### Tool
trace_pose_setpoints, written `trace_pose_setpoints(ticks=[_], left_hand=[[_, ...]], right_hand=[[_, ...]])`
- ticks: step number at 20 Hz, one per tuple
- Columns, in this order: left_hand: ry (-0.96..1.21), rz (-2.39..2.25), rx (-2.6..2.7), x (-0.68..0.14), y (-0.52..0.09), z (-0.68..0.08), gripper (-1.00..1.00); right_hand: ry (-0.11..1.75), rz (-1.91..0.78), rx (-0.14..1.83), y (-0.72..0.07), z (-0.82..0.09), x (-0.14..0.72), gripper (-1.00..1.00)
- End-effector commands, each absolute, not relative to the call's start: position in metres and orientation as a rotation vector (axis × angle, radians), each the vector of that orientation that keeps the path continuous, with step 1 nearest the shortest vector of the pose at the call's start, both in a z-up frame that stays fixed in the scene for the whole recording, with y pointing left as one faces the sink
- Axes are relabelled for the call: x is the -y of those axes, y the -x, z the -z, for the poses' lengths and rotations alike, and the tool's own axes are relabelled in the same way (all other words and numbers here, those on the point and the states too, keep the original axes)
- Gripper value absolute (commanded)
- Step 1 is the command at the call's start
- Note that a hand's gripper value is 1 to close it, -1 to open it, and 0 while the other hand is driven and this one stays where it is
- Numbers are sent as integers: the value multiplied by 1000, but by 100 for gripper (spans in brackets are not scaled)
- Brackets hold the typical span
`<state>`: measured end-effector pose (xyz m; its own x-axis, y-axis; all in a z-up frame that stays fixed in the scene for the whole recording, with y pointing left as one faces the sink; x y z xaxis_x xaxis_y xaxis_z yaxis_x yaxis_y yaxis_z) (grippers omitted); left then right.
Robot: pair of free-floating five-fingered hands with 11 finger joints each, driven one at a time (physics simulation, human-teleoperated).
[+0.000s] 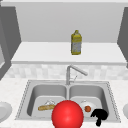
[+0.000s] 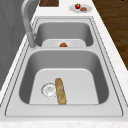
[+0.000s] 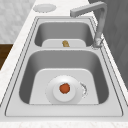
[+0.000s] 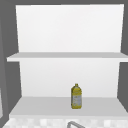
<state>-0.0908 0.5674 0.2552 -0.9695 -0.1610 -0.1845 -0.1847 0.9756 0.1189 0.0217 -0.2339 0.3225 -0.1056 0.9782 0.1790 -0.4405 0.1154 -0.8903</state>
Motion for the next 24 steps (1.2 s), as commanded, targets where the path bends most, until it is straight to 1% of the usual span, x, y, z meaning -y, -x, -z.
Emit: trace_pose_setpoints(ticks=[1,11,13,15,19,24], left_hand=[[244,-366,-2962,-555,92,-265,-100],[231,-447,-2968,-529,96,-272,-100],[247,-302,-2943,-533,96,-275,-100],[242,-291,-2953,-532,96,-274,-100],[227,-430,-2923,-511,96,-284,-100],[230,-470,-2921,-494,99,-297,-100]], right_hand=[[696,-1377,1039,-22,-323,234,0],[696,-1377,1039,-22,-323,234,0],[696,-1377,1039,-22,-323,234,0],[696,-1377,1039,-22,-323,234,0],[696,-1377,1039,-22,-323,234,0],[696,-1377,1039,-22,-323,234,0]])
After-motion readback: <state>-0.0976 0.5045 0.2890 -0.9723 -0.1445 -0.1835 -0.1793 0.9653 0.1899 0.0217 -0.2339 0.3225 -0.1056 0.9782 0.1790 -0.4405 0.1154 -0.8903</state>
